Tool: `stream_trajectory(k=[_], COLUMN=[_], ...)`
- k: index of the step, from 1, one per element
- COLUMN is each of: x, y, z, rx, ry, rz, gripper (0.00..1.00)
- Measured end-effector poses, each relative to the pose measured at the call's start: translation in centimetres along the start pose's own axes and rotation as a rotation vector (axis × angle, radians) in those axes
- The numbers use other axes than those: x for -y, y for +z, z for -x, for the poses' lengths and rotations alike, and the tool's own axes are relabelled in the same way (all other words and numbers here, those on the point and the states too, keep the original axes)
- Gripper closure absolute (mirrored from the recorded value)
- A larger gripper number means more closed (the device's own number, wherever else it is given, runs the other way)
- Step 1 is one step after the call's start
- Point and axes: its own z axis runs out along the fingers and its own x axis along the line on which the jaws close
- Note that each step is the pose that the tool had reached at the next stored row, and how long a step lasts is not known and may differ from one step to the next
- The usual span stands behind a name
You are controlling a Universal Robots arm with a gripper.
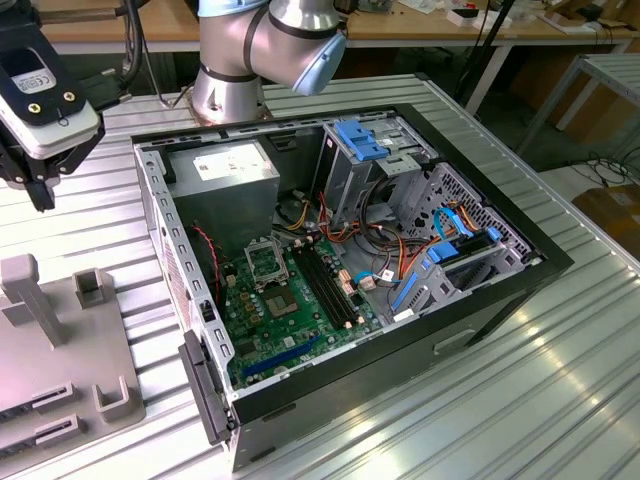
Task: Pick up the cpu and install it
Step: 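Reach for the cpu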
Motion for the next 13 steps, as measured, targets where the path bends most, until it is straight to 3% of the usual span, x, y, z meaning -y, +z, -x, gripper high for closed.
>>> stream_trajectory(k=[13], x=[0.03], y=[0.01], z=[-0.35], rx=[0.0], ry=[0.0], rz=[0.0], gripper=[0.89])
